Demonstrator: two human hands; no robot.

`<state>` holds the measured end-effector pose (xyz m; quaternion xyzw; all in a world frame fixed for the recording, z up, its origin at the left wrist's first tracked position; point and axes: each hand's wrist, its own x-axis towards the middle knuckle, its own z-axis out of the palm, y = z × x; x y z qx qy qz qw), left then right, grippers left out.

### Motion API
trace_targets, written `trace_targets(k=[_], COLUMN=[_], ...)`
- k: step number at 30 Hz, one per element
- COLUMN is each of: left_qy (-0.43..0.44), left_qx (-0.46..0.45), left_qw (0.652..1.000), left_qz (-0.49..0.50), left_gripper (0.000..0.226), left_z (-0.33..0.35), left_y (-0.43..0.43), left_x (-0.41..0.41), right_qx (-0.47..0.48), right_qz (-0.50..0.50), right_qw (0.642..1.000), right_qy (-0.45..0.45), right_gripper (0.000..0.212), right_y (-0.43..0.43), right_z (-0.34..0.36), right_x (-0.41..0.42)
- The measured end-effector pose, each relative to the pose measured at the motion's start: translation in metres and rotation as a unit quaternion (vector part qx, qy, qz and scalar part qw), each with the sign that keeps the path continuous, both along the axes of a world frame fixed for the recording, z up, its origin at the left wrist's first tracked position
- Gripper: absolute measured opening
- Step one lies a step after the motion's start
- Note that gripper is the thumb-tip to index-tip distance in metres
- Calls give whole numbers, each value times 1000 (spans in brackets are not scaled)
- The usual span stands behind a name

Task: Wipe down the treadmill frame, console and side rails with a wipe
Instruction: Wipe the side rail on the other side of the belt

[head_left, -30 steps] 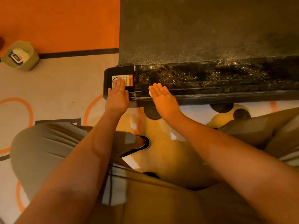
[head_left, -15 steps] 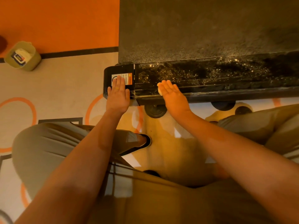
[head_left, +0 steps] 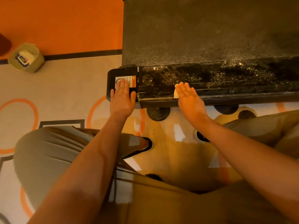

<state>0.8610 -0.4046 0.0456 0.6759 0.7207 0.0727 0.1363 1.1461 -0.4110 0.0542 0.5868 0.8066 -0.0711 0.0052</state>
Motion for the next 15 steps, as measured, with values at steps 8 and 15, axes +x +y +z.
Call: trace_targets(k=[8,15], left_qy=[34,43], left_qx=[-17,-3], left_qw=[999,999], left_qz=[-13,-4], left_gripper=[63,62], left_z=[2,-4], left_y=[15,13], left_x=[-10,-6], right_qx=[-3,-35], right_qz=[-57,-42], right_qw=[998,997], right_qy=[-9,63], right_gripper=[62,52], right_y=[0,-3], right_z=[13,19], right_x=[59,-18])
